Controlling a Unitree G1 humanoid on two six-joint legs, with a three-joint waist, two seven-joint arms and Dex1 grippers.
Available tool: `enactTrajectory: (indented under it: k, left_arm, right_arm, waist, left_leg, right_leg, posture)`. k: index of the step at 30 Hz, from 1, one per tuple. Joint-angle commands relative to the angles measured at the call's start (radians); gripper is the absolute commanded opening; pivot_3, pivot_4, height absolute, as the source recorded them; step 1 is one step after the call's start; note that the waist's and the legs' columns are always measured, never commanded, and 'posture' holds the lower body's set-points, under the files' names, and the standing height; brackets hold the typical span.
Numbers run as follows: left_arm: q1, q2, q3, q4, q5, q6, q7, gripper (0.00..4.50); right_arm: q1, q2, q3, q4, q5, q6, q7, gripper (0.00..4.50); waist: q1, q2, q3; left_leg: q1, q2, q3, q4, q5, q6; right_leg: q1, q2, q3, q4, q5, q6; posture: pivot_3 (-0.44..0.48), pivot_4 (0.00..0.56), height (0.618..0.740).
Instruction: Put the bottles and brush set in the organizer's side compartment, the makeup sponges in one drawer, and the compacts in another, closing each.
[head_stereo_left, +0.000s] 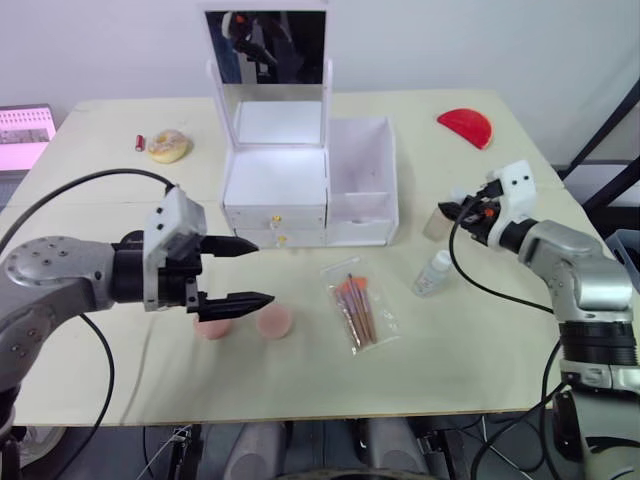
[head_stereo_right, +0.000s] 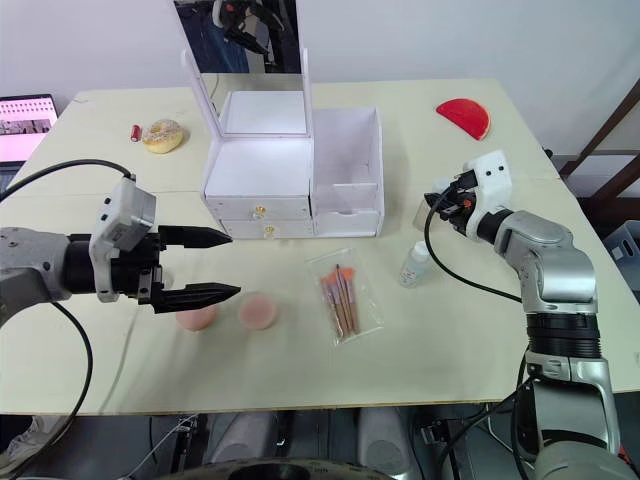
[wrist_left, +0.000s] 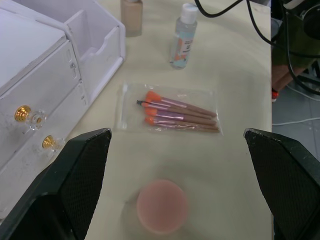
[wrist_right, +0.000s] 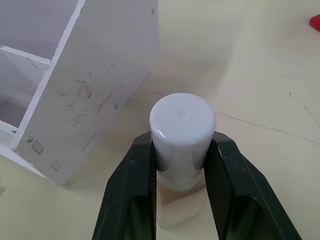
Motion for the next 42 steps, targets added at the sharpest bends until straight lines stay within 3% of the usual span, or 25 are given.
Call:
enactTrajectory:
  k: [1, 13, 16, 19, 20, 31, 42]
  left_arm:
    - [-0.008, 0.013, 0.038, -0.011, -0.007, -0.016, 0.001, 4.5]
    - [-0.013, 0.013, 0.024, -0.006, -0.001, -0.019, -0.009, 4.5]
    - [-0.016, 0.013, 0.023, -0.003, 0.0, -0.018, -0.01, 4.5]
    - [-0.023, 0.013, 0.022, 0.0, -0.001, -0.016, -0.009, 4.5]
    - [-0.025, 0.013, 0.022, 0.001, -0.001, -0.015, -0.008, 4.5]
    - [-0.026, 0.01, 0.025, -0.002, -0.007, -0.01, 0.002, 4.5]
    - [-0.024, 0.006, 0.017, 0.005, 0.0, -0.016, 0.002, 4.5]
  right_arm:
    - [-0.011, -0.012, -0.029, -0.039, 0.011, -0.006, 0.001, 3.04]
    - [-0.028, -0.031, -0.067, -0.118, 0.061, 0.063, 0.002, 3.04]
    - [-0.017, -0.026, -0.051, -0.123, 0.053, 0.067, -0.002, 2.22]
    - [-0.01, -0.023, -0.047, -0.1, 0.042, 0.059, -0.01, 0.78]
    - [-0.009, -0.023, -0.048, -0.097, 0.042, 0.057, -0.01, 0.71]
    - [-0.06, -0.042, -0.056, -0.122, 0.065, 0.069, 0.013, 0.71]
    - [-0.386, -0.161, -0.02, -0.236, 0.251, 0.345, 0.143, 0.71]
  waist:
    - [0.0, 0.0, 0.0]
    - [0.0, 0.0, 0.0]
    - [0.001, 0.0, 0.0]
    - [0.001, 0.0, 0.0]
    - [0.001, 0.0, 0.0]
    - [0.0, 0.0, 0.0]
    - [0.0, 0.002, 0.002]
  left_leg:
    - [0.0, 0.0, 0.0, 0.0, 0.0, 0.0]
    - [0.0, 0.0, 0.0, 0.0, 0.0, 0.0]
    - [0.0, 0.0, 0.0, 0.0, 0.0, 0.0]
    - [0.0, 0.0, 0.0, 0.0, 0.0, 0.0]
    - [0.0, 0.0, 0.0, 0.0, 0.0, 0.0]
    - [0.0, 0.0, 0.0, 0.0, 0.0, 0.0]
    - [-0.001, 0.002, 0.001, -0.002, 0.0, 0.0]
  right_leg:
    - [0.0, 0.0, 0.0, 0.0, 0.0, 0.0]
    - [0.0, 0.0, 0.0, 0.0, -0.001, -0.002]
    - [0.0, 0.0, 0.0, 0.0, -0.001, -0.002]
    - [0.0, 0.0, 0.0, 0.0, -0.001, -0.002]
    - [0.0, 0.0, 0.0, 0.0, -0.001, -0.002]
    - [0.0, 0.0, 0.0, 0.0, -0.001, -0.002]
    - [-0.003, 0.003, 0.001, -0.001, -0.001, -0.002]
  posture:
    - [0.0, 0.15, 0.739]
    - [0.0, 0.15, 0.739]
    - [0.0, 0.15, 0.739]
    - [0.0, 0.15, 0.739]
    - [0.0, 0.15, 0.739]
    - [0.0, 0.15, 0.739]
    - [0.0, 0.15, 0.739]
